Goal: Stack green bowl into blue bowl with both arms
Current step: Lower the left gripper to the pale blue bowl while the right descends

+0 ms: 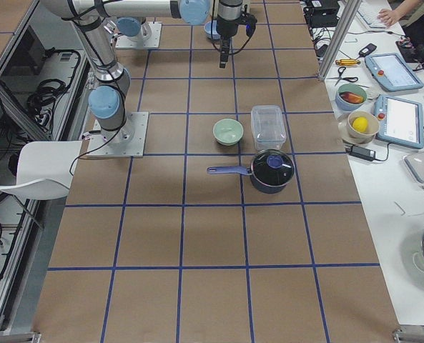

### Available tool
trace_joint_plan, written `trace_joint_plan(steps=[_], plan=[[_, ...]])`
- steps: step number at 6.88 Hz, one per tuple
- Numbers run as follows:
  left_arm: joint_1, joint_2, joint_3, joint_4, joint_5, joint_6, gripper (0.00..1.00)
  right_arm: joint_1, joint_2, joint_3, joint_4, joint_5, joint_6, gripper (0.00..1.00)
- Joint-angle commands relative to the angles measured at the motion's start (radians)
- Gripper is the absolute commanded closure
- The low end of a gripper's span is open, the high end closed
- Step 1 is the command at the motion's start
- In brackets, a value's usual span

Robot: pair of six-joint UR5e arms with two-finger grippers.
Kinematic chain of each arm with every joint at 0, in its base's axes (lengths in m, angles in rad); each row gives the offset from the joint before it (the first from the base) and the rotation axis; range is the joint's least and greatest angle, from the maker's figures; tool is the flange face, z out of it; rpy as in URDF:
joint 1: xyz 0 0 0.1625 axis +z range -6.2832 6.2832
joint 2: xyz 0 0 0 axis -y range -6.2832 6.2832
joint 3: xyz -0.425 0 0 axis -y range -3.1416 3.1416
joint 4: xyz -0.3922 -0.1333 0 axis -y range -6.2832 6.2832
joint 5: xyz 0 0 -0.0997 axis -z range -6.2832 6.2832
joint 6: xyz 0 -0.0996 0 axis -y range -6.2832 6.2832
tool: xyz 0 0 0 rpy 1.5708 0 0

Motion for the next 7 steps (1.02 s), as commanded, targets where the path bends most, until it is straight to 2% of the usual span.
trace_joint_plan(steps=[1, 4, 5, 7], plan=[[0.000, -0.005, 0.010, -0.031, -0.003, 0.005, 0.00, 0.000, -0.001, 0.001, 0.000, 0.000, -0.002, 0.00], [0.002, -0.006, -0.042, -0.025, -0.023, -0.018, 0.00, 0.000, -0.001, 0.000, 0.000, -0.002, -0.003, 0.00], [0.009, -0.026, -0.108, -0.013, -0.020, -0.024, 0.00, -0.002, 0.002, -0.003, 0.002, -0.012, -0.005, 0.00], [0.014, -0.086, -0.398, 0.350, -0.019, -0.027, 0.00, -0.064, 0.012, 0.001, -0.030, -0.078, -0.081, 0.00]])
